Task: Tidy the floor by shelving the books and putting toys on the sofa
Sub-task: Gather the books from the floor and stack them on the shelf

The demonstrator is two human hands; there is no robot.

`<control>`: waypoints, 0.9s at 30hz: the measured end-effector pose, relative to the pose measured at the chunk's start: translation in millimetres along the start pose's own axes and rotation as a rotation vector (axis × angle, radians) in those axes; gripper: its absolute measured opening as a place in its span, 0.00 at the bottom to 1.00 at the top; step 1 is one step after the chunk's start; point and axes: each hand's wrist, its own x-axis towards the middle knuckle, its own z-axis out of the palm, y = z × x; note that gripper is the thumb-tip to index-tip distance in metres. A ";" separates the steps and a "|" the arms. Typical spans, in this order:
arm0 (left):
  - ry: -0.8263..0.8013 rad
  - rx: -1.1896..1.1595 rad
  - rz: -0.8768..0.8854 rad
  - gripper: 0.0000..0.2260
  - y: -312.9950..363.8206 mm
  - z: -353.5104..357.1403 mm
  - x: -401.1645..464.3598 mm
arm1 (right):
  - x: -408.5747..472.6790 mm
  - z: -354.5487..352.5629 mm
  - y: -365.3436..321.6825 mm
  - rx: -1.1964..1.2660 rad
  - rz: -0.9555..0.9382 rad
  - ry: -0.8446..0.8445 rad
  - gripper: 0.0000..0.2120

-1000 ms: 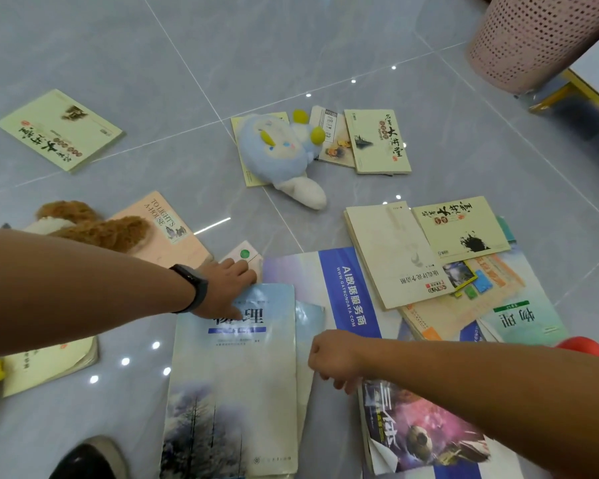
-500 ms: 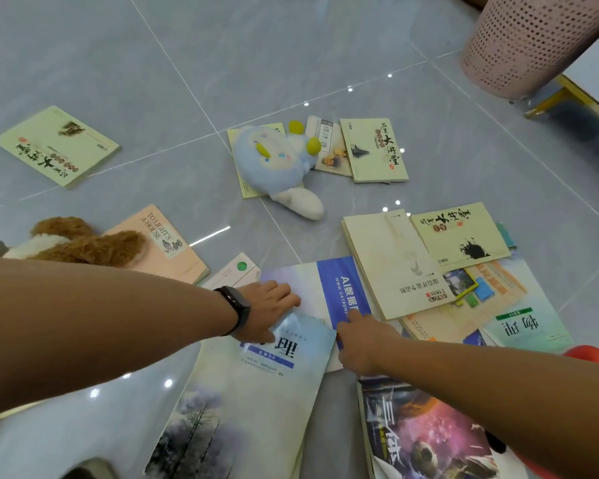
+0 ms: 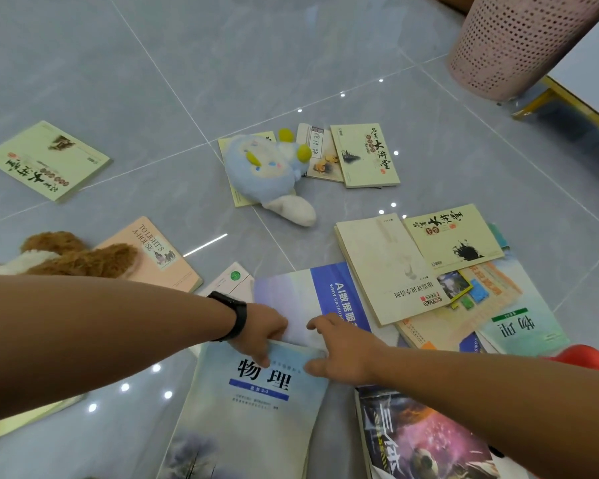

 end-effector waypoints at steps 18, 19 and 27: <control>0.317 -0.279 -0.189 0.35 -29.4 -39.8 23.5 | 1.6 -24.3 37.2 -0.334 0.139 -0.355 0.20; 0.331 -0.267 -0.198 0.32 -27.0 -42.4 24.9 | 1.4 -22.5 39.5 -0.338 0.148 -0.356 0.20; 0.169 -0.265 -0.052 0.02 -22.0 -77.0 12.3 | 6.1 -27.2 44.8 -0.224 0.125 -0.371 0.17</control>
